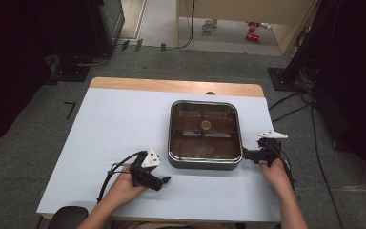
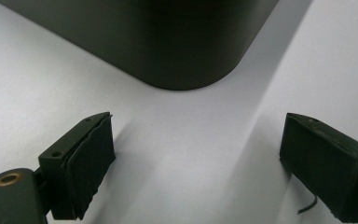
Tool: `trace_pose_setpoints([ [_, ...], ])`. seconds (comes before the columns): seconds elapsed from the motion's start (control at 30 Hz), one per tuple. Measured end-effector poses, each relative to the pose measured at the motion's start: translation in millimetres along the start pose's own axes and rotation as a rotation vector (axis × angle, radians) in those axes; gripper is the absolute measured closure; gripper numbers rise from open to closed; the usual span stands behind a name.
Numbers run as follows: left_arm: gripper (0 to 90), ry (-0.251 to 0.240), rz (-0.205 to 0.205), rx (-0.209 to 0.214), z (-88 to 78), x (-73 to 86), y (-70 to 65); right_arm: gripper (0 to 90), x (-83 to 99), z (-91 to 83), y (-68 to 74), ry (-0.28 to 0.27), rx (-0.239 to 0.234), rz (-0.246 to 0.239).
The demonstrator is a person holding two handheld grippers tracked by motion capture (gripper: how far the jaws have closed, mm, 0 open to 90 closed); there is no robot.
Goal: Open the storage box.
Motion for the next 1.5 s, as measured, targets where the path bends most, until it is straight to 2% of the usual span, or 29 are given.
trace_pose_setpoints([
  [0.4, 9.2, 0.003, 0.000, -0.002, 0.1, -0.3, 0.0, 0.0, 0.1, 0.0, 0.1, -0.001, 0.001, -0.001],
  [0.43, 9.1, -0.001, -0.021, -0.016, 0.9, -0.8, -2.0, 0.0, 0.1, 0.0, 0.1, -0.001, 0.001, 0.000],
  [0.53, 9.1, -0.001, -0.038, -0.034, 1.7, -1.5, -3.8, 0.0, 0.1, 0.0, 0.1, -0.001, 0.001, 0.000],
  [0.83, 10.3, 0.031, -0.055, -0.048, 1.7, -5.9, -5.2, 0.0, 0.1, -0.1, 0.1, 0.000, 0.001, -0.001],
  [1.03, 13.7, 0.084, -0.055, -0.057, 1.0, -12.3, -4.6, 0.0, 0.1, -0.1, 0.1, 0.000, 0.001, -0.001],
  [1.1, 15.8, 0.083, -0.057, -0.055, 0.5, -12.3, -3.9, 0.0, 0.0, 0.0, 0.2, -0.001, 0.001, 0.001],
  [1.2, 25.0, 0.082, -0.069, -0.068, -2.7, -13.0, -1.1, 0.0, 0.1, -0.1, 0.1, 0.000, 0.001, -0.001],
  [1.23, 25.5, 0.083, -0.089, -0.060, -4.2, -13.1, 0.7, 0.0, 0.0, -0.1, 0.1, 0.000, 0.001, -0.001],
  [1.3, 25.6, 0.088, -0.095, -0.057, -5.1, -13.4, 1.0, 0.0, 0.1, -0.1, 0.1, 0.000, 0.001, -0.001],
  [1.43, 27.0, 0.112, -0.084, -0.069, -6.3, -14.7, 0.0, 0.0, 0.0, -0.1, 0.1, 0.000, 0.001, -0.001],
  [1.5, 30.9, 0.127, -0.081, -0.078, -7.5, -16.1, 0.1, 0.0, 0.0, 0.0, 0.2, -0.001, 0.001, 0.001],
])
Point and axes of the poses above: each handheld gripper's, and its own axes: z roughly forward along the jaws, x roughly out of its underside, y roughly to its left, the point moved 1 cm from there along z, roughly forward along the jaws, and after that the axes turned 6 degrees about -z, right-handed, at the moved point
